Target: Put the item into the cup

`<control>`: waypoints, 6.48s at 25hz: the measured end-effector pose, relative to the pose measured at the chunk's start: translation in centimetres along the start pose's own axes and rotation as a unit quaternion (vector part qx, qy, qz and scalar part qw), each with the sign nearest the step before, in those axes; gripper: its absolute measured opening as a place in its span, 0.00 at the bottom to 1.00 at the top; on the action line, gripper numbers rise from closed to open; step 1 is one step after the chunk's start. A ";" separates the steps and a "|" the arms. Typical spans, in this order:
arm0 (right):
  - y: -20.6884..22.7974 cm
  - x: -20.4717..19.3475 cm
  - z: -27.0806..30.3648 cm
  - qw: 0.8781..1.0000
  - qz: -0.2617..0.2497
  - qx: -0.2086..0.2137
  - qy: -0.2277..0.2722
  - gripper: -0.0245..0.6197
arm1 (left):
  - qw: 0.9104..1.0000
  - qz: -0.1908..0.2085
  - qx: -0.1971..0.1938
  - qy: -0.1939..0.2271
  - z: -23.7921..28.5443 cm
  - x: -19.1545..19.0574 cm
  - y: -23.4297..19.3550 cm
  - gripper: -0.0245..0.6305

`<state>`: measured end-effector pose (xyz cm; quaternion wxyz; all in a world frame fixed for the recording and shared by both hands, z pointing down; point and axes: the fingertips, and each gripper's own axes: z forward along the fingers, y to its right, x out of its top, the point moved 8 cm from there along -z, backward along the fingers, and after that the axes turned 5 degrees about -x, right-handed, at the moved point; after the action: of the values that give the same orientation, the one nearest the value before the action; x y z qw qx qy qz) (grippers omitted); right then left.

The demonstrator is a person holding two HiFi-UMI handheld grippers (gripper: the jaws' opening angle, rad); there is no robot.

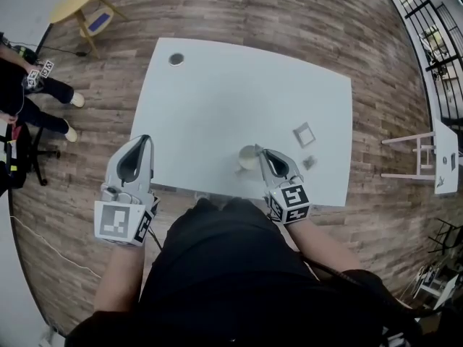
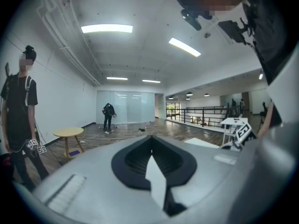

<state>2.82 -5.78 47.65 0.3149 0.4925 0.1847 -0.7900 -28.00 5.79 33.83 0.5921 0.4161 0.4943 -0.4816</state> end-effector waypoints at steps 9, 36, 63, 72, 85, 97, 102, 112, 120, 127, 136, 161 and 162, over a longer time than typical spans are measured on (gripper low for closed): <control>-0.5 -0.6 -0.5 1.000 -0.013 0.002 -0.003 0.07 | 1.000 -0.013 0.004 -0.011 0.1 -0.7 -0.3 0.04; -1.0 -2.4 0.5 0.999 -0.006 0.021 -0.034 0.07 | 0.998 -0.034 0.002 -0.044 1.2 -2.2 0.0 0.04; -2.0 -2.9 1.2 0.999 -0.017 0.026 -0.044 0.07 | 0.994 -0.043 -0.040 -0.087 2.4 -3.9 1.1 0.04; -2.2 -3.9 1.4 0.998 -0.013 0.025 -0.059 0.07 | 0.993 -0.049 -0.048 -0.099 2.7 -4.6 1.2 0.04; -2.7 -3.9 1.5 0.997 -0.025 0.037 -0.059 0.07 | 0.992 -0.051 -0.049 -0.107 2.8 -5.1 1.1 0.04; -2.8 -4.1 1.6 0.997 -0.028 0.036 -0.061 0.16 | 0.992 -0.054 -0.050 -0.105 2.9 -5.3 1.0 0.04; -5.2 -4.7 2.8 0.998 -0.020 0.041 -0.054 0.16 | 0.990 -0.061 -0.040 -0.118 1.2 -6.2 -0.6 0.04; -5.3 -4.3 4.0 0.999 -0.012 0.038 -0.031 0.16 | 0.993 -0.048 -0.058 -0.095 2.7 -6.2 -0.9 0.04; -4.3 -3.4 3.5 1.000 -0.012 0.005 -0.015 0.16 | 0.993 -0.046 -0.071 -0.085 3.4 -5.8 -1.1 0.04; -2.4 -2.2 2.1 0.999 -0.005 -0.033 0.007 0.16 | 0.993 -0.031 -0.088 -0.067 4.6 -4.2 -0.7 0.04; 2.4 -0.8 -1.8 0.993 -0.004 -0.109 0.039 0.16 | 0.991 -0.008 -0.127 -0.036 7.0 -2.4 1.9 0.04; 8.7 2.1 -6.4 0.971 0.003 -0.206 0.119 0.12 | 0.990 0.013 -0.141 0.009 9.7 0.3 3.2 0.04; 8.8 2.4 -6.8 0.970 0.004 -0.210 0.123 0.12 | 0.990 0.014 -0.141 0.010 9.7 0.4 3.2 0.04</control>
<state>12.55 -8.94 42.69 0.3894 0.5092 0.3817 -0.6659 -23.02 -3.04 35.09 0.6465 0.3400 0.5576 -0.3944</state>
